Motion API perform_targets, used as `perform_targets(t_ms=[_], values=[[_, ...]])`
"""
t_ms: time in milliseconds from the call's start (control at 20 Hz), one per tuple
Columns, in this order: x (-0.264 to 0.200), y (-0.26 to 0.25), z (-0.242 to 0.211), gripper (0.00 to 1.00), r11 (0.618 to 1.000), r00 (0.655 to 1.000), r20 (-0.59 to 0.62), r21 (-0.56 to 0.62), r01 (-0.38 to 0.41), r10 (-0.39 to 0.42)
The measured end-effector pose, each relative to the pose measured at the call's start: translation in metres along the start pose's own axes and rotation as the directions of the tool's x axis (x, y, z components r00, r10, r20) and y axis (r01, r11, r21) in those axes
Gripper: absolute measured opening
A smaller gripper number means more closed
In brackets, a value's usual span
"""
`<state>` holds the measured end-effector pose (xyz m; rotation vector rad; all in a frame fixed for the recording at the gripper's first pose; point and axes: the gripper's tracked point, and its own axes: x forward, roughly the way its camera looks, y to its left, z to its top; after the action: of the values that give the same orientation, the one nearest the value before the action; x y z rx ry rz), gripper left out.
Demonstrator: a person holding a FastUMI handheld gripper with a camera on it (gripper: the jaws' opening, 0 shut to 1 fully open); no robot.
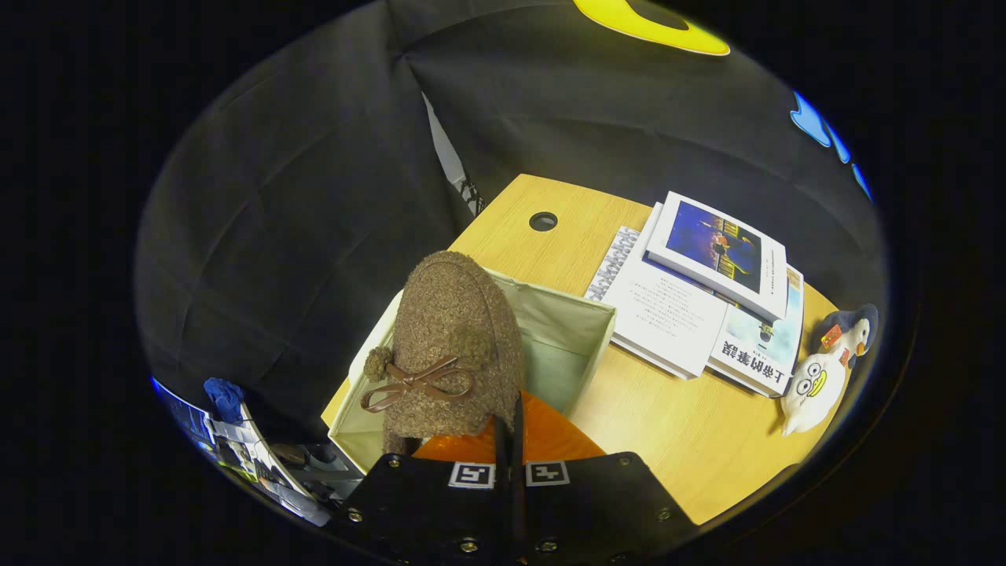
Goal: Open the storage box then place both shoes into the box .Put the left shoe in first, then the right shoe, with the right side of both shoes facing outward in a uniform manner.
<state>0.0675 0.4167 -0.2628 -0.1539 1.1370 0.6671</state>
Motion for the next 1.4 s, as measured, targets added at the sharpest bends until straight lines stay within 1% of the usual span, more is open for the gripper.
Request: perform_targets(t_ms=[250, 300, 350, 400, 500, 600, 700, 800, 950, 1000, 1100, 1150, 1200, 1300, 1400], values=[[0.012, 0.003, -0.003, 0.0, 1.0, 1.0, -0.013, 0.015, 0.016, -0.015], [0.012, 0.009, -0.003, 0.02, 1.0, 1.0, -0.01, 0.026, -0.007, 0.007], [0.011, 0.011, -0.005, 0.07, 1.0, 1.0, -0.011, 0.026, -0.006, 0.006], [0.015, 0.008, -0.008, 0.25, 1.0, 1.0, -0.01, 0.014, 0.002, -0.002], [0.002, 0.0, 0.0, 0.61, 1.0, 0.999, 0.035, -0.002, 0.028, -0.028], [-0.011, -0.005, 0.004, 0.97, 0.999, 0.996, 0.089, -0.004, 0.031, -0.031], [-0.036, -0.012, 0.009, 0.97, 0.999, 0.989, 0.146, 0.007, 0.034, -0.034], [-0.06, -0.024, 0.013, 0.97, 0.999, 0.974, 0.222, 0.025, 0.048, -0.052], [-0.099, -0.05, 0.013, 0.97, 0.994, 0.935, 0.339, 0.065, 0.083, -0.1], [-0.114, -0.058, 0.011, 0.97, 0.992, 0.921, 0.373, 0.091, 0.082, -0.111], [-0.146, -0.078, 0.01, 0.96, 0.986, 0.879, 0.455, 0.147, 0.084, -0.143], [-0.165, -0.089, 0.01, 0.97, 0.981, 0.849, 0.501, 0.168, 0.095, -0.168], [-0.186, -0.103, 0.01, 0.96, 0.975, 0.809, 0.552, 0.185, 0.12, -0.204], [-0.229, -0.134, 0.007, 0.97, 0.954, 0.691, 0.657, 0.219, 0.206, -0.3], [-0.274, -0.159, -0.004, 0.96, 0.926, 0.573, 0.73, 0.257, 0.275, -0.373]])
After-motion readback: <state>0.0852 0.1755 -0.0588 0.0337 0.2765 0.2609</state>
